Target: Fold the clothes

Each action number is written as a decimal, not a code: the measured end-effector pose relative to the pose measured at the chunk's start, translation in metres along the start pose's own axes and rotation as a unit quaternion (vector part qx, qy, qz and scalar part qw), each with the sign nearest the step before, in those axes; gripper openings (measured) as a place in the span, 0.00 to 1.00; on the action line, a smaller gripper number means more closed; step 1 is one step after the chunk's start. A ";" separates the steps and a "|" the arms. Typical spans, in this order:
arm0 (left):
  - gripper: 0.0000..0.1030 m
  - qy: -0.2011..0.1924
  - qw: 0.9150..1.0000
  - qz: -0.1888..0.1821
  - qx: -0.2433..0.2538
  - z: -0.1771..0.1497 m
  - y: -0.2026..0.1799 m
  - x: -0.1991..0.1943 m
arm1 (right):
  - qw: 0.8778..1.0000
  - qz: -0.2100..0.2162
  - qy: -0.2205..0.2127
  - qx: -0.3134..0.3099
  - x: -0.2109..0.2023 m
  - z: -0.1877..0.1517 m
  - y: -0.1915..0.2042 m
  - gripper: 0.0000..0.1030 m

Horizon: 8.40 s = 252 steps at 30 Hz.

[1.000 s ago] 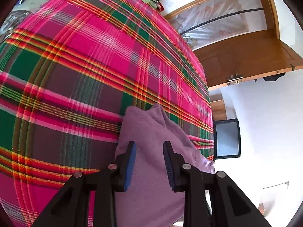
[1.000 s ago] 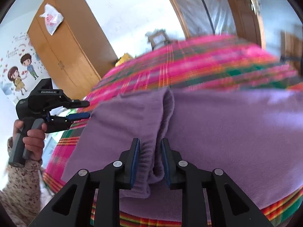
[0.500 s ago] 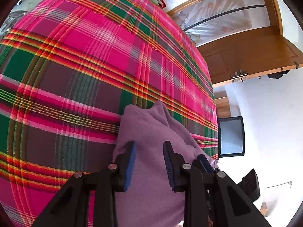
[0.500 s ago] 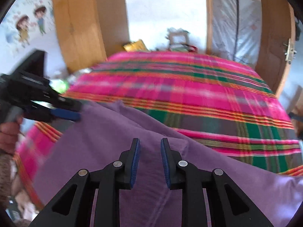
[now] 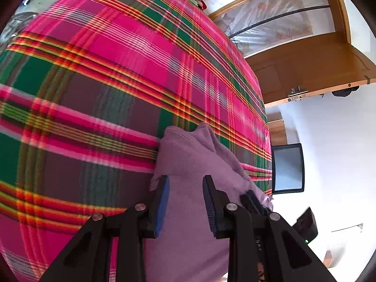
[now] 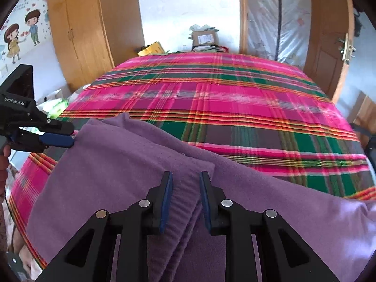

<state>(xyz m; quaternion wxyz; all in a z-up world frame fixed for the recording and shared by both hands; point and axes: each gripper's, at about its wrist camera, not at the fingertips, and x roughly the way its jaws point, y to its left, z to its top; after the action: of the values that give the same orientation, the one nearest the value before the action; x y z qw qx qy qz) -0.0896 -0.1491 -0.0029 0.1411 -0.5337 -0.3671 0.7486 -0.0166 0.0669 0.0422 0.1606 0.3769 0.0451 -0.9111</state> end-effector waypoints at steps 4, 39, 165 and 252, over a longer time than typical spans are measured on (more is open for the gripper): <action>0.30 -0.006 1.000 0.006 -0.015 -0.004 0.012 -0.007 | 0.998 0.009 -0.054 -0.010 -0.032 -0.008 0.020 0.24; 0.31 0.040 0.999 -0.027 -0.014 -0.027 0.041 -0.008 | 0.973 0.049 -0.052 -0.221 -0.010 -0.082 0.211 0.56; 0.30 -0.074 0.983 0.062 0.157 -0.102 -0.058 -0.018 | 0.995 0.049 -0.076 0.046 -0.073 -0.106 0.003 0.21; 0.37 -0.034 0.965 0.063 0.253 -0.126 -0.153 0.133 | 0.936 -0.179 -0.090 0.291 -0.103 -0.171 -0.299 0.54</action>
<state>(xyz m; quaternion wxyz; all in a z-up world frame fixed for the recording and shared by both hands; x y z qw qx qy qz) -0.0554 0.0869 -0.0082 0.2122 -0.4770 -0.1359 0.8420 0.0691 0.4109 -0.0194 -0.1183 0.3096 -0.1702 -0.9280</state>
